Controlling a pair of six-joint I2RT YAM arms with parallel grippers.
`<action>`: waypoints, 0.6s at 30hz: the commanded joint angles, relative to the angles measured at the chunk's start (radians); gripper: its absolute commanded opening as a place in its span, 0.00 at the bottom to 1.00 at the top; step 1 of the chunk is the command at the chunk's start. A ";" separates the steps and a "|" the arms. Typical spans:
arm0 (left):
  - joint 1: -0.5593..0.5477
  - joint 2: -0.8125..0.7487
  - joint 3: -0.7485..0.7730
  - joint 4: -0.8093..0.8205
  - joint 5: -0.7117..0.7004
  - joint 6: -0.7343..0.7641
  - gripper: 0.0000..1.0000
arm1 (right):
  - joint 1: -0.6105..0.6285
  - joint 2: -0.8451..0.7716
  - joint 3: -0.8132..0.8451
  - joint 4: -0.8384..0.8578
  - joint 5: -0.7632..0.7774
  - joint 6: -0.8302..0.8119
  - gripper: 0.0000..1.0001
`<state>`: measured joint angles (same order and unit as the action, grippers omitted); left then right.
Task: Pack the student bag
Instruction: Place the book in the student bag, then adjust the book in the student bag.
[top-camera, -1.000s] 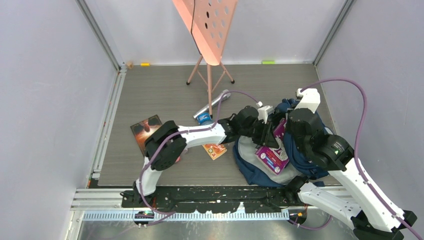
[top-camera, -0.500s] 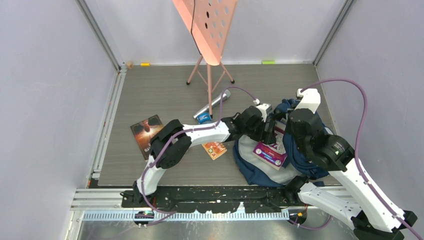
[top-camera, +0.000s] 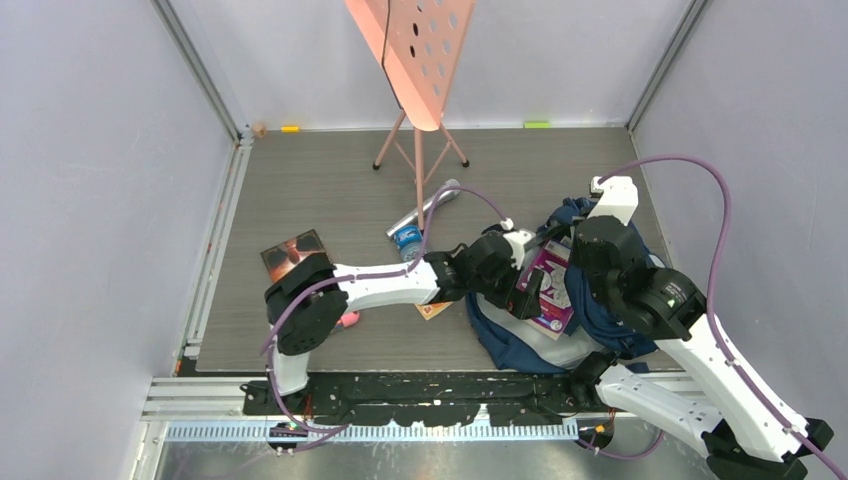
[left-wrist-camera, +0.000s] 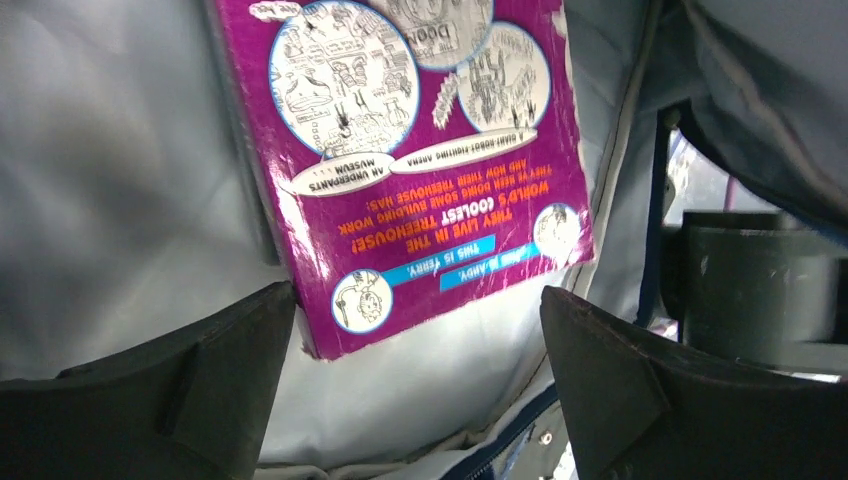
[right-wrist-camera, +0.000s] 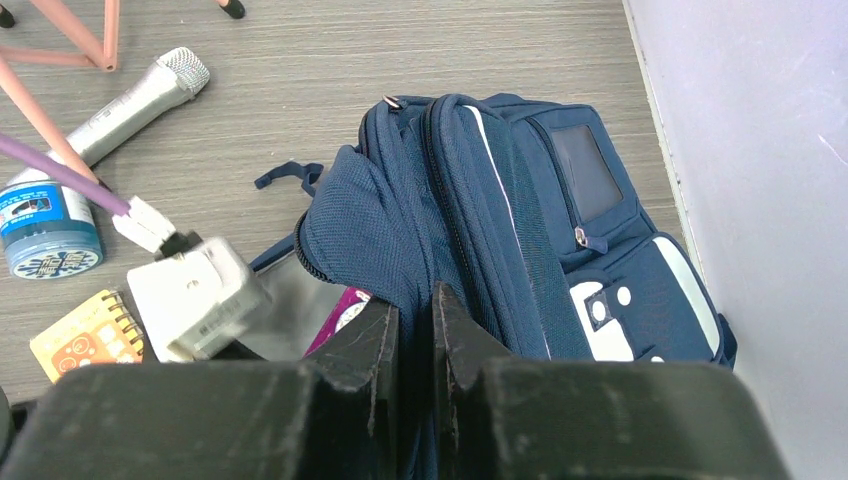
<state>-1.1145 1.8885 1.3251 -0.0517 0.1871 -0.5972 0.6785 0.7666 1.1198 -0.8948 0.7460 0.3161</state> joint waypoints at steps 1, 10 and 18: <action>-0.037 -0.034 -0.012 -0.006 0.000 0.036 0.97 | -0.001 -0.013 0.076 0.104 0.051 0.000 0.00; -0.087 -0.008 0.012 -0.102 -0.137 0.183 1.00 | 0.000 -0.017 0.068 0.100 0.065 -0.005 0.01; -0.128 0.063 0.091 -0.131 -0.268 0.300 0.74 | 0.000 -0.014 0.062 0.108 0.067 -0.005 0.00</action>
<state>-1.2251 1.9247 1.3506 -0.1749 0.0101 -0.3832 0.6785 0.7708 1.1202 -0.8944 0.7471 0.3153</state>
